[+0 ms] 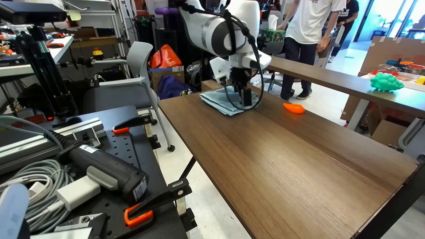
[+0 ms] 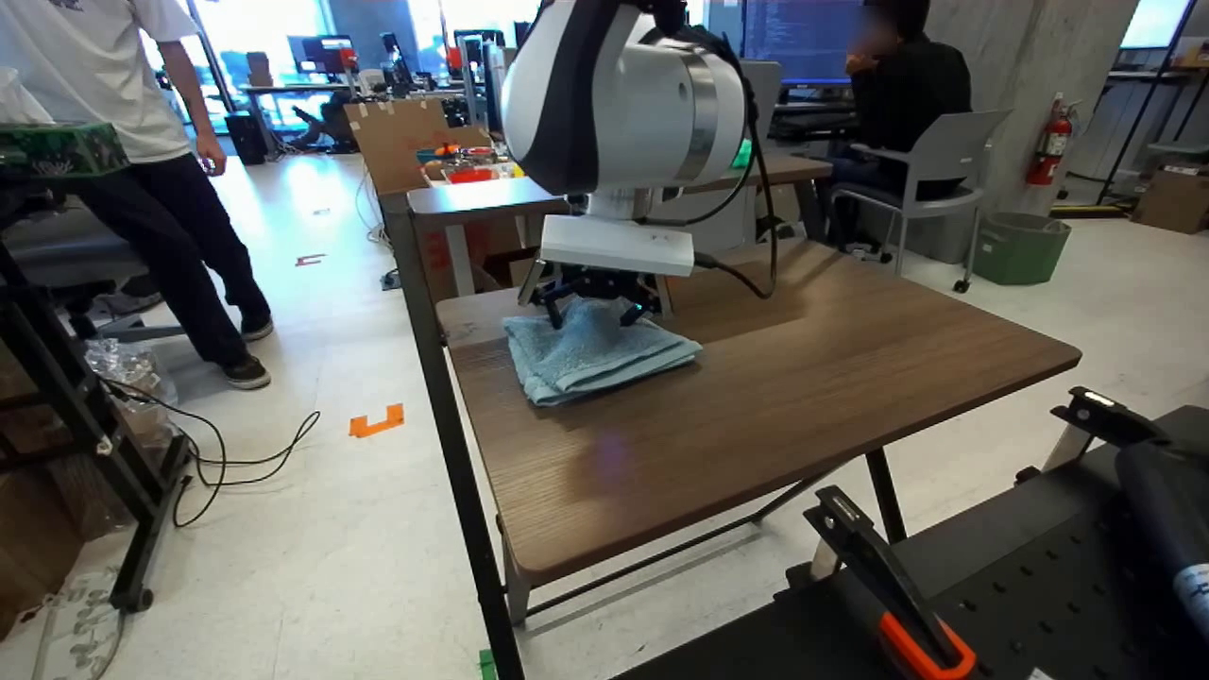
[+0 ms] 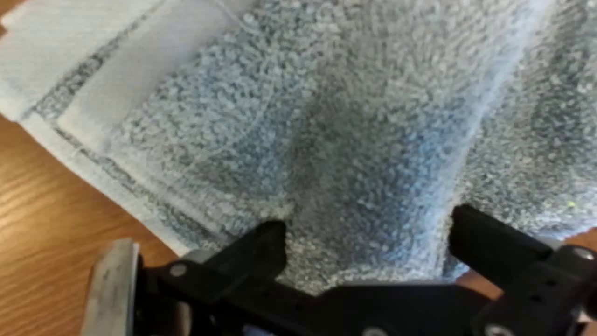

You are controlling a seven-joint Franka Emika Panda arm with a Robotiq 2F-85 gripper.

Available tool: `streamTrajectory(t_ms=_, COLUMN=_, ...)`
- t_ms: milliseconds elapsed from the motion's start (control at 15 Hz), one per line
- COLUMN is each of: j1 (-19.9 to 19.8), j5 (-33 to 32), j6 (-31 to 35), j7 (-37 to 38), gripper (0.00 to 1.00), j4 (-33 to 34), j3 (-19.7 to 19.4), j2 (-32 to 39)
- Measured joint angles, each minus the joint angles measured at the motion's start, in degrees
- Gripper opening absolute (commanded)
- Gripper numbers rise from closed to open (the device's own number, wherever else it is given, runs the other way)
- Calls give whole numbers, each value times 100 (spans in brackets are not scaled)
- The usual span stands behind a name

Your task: Use the towel to wipe the tabletop

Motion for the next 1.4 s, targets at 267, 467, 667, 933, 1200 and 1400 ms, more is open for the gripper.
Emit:
streamTrajectory(t_ms=267, j1=-430, j5=194, j6=-1, j7=-15, gripper=100, j4=516, j3=75, j2=270)
streamTrajectory(t_ms=467, j1=-619, j5=199, j6=-1, j7=-228, gripper=100, j4=432, j3=175, j2=269)
streamTrajectory(t_ms=667, j1=-753, j5=167, j6=105, j7=-909, gripper=100, j4=-224, j3=295, j2=-85)
streamTrajectory(t_ms=933, j1=-1188, j5=141, j6=274, j7=-2083, gripper=100, j4=-1401, j3=560, j2=-771)
streamTrajectory(t_ms=1200, j1=-2152, j5=304, j6=777, j7=-3124, gripper=100, j4=-2620, j3=1171, j2=-1551)
streamTrajectory(t_ms=1400, j1=-2904, j5=627, j6=855, j7=-3456, gripper=100, j4=-3172, j3=1538, j2=-1976)
